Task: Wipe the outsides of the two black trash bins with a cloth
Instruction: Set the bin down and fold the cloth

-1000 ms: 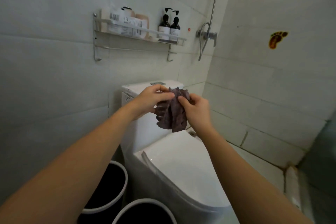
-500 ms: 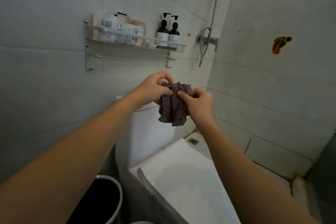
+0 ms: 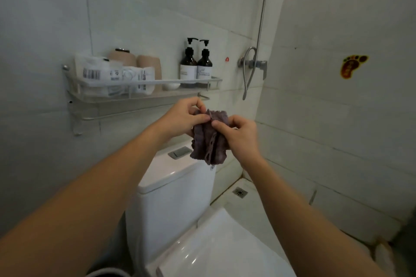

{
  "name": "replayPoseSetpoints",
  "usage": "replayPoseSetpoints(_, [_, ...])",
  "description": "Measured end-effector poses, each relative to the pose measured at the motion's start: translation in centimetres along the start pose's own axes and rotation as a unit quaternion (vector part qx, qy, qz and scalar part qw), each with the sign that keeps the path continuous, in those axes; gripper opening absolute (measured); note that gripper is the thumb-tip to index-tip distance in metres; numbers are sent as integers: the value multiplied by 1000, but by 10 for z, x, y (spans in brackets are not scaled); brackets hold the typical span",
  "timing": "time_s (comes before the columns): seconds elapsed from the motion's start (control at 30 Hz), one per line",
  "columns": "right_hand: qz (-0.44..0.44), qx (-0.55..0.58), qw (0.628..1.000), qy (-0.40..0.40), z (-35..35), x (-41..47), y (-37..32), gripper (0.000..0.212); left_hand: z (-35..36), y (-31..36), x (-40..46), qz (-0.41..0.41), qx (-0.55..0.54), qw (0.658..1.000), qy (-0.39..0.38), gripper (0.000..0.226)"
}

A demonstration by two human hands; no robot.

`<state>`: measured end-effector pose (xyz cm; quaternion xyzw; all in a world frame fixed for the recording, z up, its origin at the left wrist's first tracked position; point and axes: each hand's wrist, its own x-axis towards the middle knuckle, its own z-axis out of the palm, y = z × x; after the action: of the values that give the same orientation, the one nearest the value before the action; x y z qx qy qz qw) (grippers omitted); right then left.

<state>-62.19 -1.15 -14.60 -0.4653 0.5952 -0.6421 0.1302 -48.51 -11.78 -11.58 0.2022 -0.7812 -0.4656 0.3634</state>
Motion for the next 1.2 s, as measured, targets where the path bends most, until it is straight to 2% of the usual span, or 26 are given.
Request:
replayPoseSetpoints(0.1, [22, -2, 1000, -7, -8, 31, -46, 24, -18, 39, 21, -15, -34, 999, -7, 15])
replayPoseSetpoints(0.2, [37, -14, 999, -5, -18, 58, -101, 22, -38, 88, 38, -47, -53, 997, -17, 35])
replayPoseSetpoints(0.27, [43, -26, 999, 0, -22, 74, -137, 22, -52, 122, 49, -74, -55, 996, -1, 38])
replayPoseSetpoints(0.33, [47, -38, 998, 4, -24, 88, -174, 23, -65, 161, 58, -97, -69, 993, 17, 27])
replayPoseSetpoints(0.43, [51, -51, 997, 7, -26, 105, -228, 24, -83, 218, 66, -98, -59, 993, -1, 5])
replayPoseSetpoints(0.57, [57, -55, 997, 13, -30, 134, -286, 23, -119, 279, 81, -74, 10, 997, 1, 37])
replayPoseSetpoints(0.67, [77, -42, 996, 18, -33, 153, -324, 14, -145, 315, 91, -70, -4, 997, 20, 35])
replayPoseSetpoints(0.8, [52, -65, 996, 41, -30, 167, -365, 30, -163, 349, 104, -60, -3, 996, 59, 36])
replayPoseSetpoints(0.87, [100, -18, 995, 21, -28, 173, -380, 33, -170, 358, 109, -65, 8, 994, 88, 35])
replayPoseSetpoints(0.97, [155, 124, 978, -62, -25, 179, -393, 30, -179, 363, 116, -59, 40, 986, 152, 37])
replayPoseSetpoints(1.07, [158, 122, 972, -123, -21, 182, -406, 32, -185, 368, 122, -58, 40, 980, 187, 37])
replayPoseSetpoints(1.2, [169, 120, 970, -130, -17, 190, -415, 36, -190, 379, 124, -44, 33, 978, 199, 33])
